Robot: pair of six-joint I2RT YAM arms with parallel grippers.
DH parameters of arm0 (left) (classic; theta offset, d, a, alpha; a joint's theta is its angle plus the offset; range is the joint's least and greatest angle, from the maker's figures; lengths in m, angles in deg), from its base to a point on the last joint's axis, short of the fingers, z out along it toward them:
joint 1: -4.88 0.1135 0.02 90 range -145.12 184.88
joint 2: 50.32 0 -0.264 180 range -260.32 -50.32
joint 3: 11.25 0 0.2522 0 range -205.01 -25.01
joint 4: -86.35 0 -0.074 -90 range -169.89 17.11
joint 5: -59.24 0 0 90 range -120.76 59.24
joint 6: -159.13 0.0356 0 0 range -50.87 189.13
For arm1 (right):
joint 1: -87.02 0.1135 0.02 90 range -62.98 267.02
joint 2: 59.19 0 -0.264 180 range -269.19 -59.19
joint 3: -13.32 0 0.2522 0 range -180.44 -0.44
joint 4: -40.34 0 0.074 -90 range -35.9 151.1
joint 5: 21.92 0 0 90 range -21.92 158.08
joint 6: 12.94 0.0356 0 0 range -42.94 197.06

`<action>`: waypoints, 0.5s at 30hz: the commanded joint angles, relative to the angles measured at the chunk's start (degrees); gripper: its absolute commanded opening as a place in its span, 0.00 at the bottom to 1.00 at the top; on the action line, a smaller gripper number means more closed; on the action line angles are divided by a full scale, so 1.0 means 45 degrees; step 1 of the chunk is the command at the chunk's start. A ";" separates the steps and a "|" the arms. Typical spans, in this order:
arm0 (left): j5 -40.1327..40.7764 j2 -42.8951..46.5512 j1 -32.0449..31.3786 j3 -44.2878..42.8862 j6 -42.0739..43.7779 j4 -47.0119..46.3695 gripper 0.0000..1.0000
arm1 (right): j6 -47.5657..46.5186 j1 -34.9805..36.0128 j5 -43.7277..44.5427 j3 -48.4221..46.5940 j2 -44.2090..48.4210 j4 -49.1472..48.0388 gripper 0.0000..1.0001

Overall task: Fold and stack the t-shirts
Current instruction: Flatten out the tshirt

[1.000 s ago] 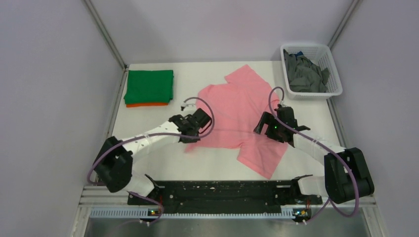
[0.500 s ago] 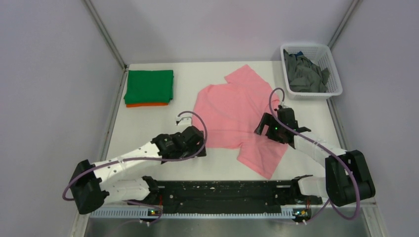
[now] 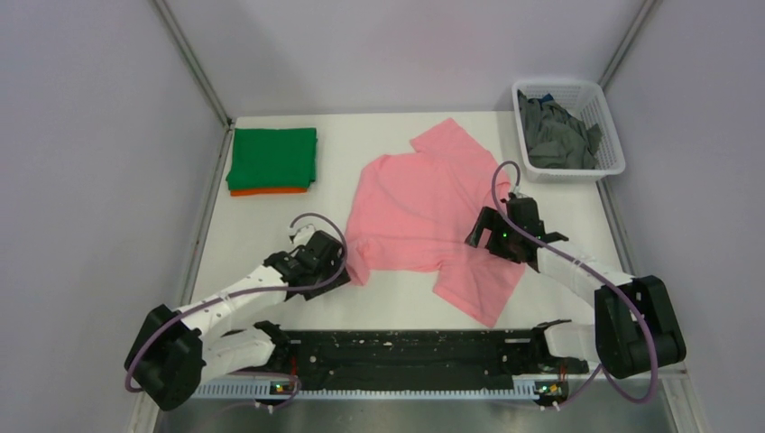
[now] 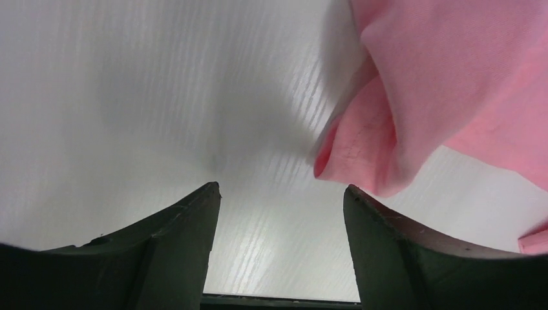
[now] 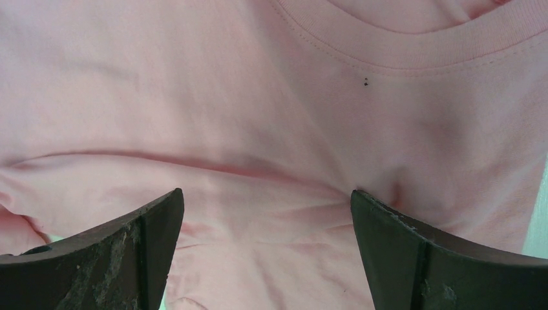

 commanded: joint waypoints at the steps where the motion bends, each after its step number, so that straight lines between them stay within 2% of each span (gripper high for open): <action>1: -0.0272 -0.0519 0.0042 -0.0338 -0.0186 -0.1065 0.70 | -0.0185 -0.0089 0.0211 0.0073 0.0358 0.0011 0.99; 6: -0.0507 -0.1599 0.0036 -0.0859 -0.0060 -0.0926 0.51 | -0.0213 -0.0074 0.0274 0.0076 0.0391 0.0038 0.99; 15: -0.1718 -0.2861 0.0024 -0.1073 0.0070 -0.1690 0.41 | -0.0218 -0.0084 0.0334 0.0093 0.0398 0.0050 0.99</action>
